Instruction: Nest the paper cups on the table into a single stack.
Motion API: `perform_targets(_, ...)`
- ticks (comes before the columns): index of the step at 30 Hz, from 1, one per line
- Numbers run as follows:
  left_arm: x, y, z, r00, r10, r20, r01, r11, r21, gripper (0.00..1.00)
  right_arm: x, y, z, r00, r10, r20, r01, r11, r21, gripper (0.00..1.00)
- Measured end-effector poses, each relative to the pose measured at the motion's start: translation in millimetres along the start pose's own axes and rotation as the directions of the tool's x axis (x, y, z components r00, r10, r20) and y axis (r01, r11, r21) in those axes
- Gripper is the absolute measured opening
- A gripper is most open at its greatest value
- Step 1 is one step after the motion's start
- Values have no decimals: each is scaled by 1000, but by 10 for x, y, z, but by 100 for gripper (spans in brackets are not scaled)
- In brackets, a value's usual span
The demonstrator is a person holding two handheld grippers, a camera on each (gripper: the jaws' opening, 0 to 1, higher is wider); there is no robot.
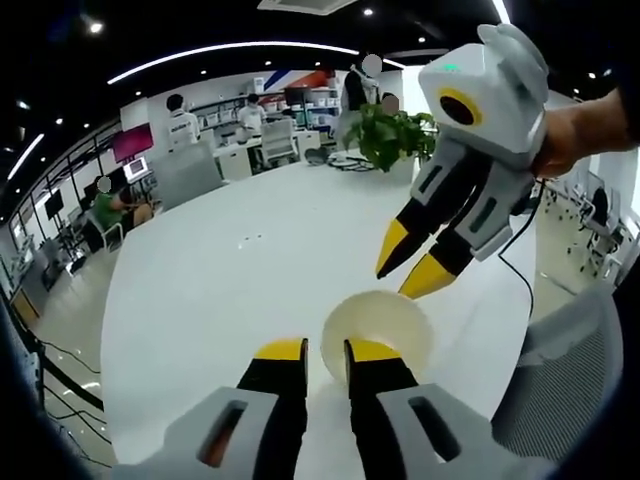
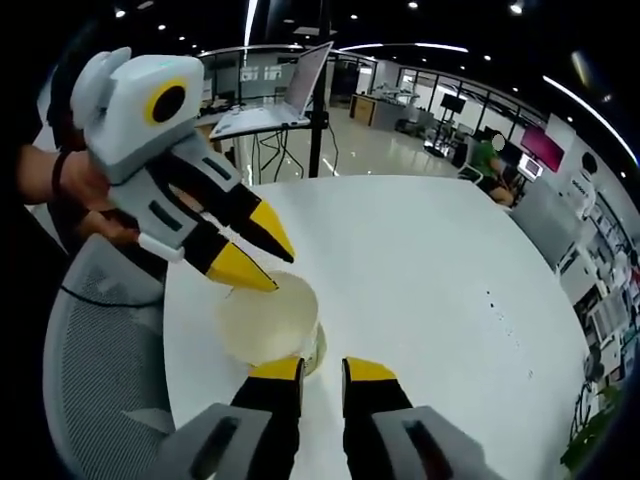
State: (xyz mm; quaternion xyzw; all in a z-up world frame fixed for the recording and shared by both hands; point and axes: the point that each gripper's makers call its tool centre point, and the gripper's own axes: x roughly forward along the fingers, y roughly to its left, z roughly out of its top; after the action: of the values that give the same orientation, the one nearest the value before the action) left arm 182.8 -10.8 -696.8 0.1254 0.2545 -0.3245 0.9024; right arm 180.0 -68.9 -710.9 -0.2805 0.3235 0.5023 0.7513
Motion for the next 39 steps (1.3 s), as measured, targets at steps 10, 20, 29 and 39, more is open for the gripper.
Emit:
perform_targets(10,-78,40,-9,1000,26,15,-26,1000,-9,16,-2,-10,-61,1000,-22,-11,23,1000,18,12)
perform_targets(20,-172,119,-41,998,54,39,-52,997,-53,17,-51,-64,-20,996,-82,44,76,991,108,13)
perform_targets(29,-329,247,-167,995,85,59,-78,991,-112,18,-112,-77,-110,991,-116,68,102,978,184,18)
perform_targets(39,-601,264,-412,985,148,88,-127,971,-204,19,-193,94,-422,983,-172,61,152,956,253,30)
